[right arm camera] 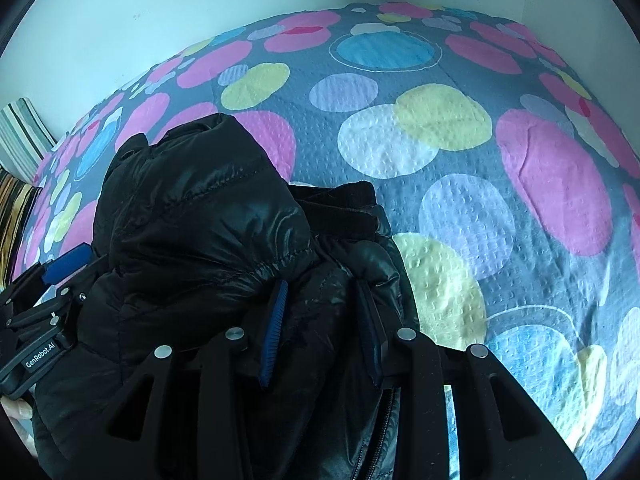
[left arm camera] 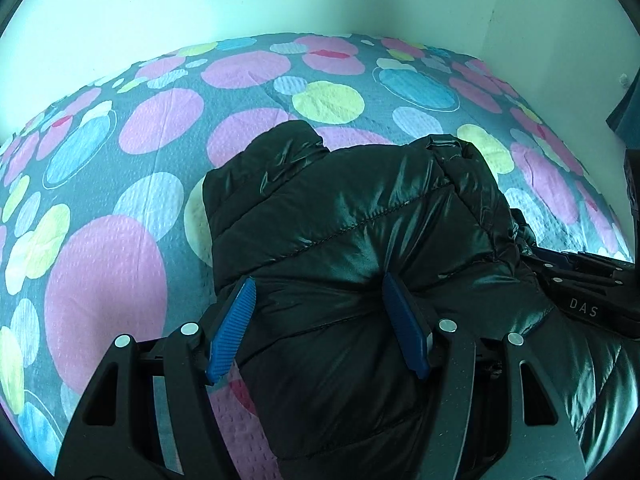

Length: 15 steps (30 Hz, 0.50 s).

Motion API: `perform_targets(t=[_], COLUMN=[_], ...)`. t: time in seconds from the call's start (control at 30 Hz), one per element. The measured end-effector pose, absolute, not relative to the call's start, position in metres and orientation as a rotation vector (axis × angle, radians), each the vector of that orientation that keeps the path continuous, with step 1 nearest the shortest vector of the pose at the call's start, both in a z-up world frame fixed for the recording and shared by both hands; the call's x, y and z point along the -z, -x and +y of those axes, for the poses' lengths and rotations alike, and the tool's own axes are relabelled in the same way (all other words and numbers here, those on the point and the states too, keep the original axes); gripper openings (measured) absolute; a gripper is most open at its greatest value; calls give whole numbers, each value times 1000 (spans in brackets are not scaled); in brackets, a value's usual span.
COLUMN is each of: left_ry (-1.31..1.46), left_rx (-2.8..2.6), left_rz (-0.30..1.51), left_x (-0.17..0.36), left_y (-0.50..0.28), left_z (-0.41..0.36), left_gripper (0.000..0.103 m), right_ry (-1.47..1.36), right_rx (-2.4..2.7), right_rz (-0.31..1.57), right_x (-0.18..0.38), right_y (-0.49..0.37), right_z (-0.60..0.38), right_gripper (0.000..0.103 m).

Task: Fold large clothes
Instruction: 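Press and square the folded jacket with both grippers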

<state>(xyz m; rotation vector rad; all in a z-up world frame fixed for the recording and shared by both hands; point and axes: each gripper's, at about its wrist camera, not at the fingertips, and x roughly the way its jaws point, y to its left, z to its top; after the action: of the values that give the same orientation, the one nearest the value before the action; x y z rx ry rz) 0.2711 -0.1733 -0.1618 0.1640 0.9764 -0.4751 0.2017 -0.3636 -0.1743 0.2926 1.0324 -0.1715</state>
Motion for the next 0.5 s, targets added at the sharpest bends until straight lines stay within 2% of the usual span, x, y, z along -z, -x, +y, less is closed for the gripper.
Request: perform_targets(t=[0.5], left_ry=[-195], left_rx=[451], left_rz=[934], left_x=[153], left_y=[-264], left_z=[-171], left_gripper=[65], right_ry=[-282], right_rx=[186], right_rz=[975], right_x=[162], right_y=[-194], right_z=[-362], right_gripper=[36])
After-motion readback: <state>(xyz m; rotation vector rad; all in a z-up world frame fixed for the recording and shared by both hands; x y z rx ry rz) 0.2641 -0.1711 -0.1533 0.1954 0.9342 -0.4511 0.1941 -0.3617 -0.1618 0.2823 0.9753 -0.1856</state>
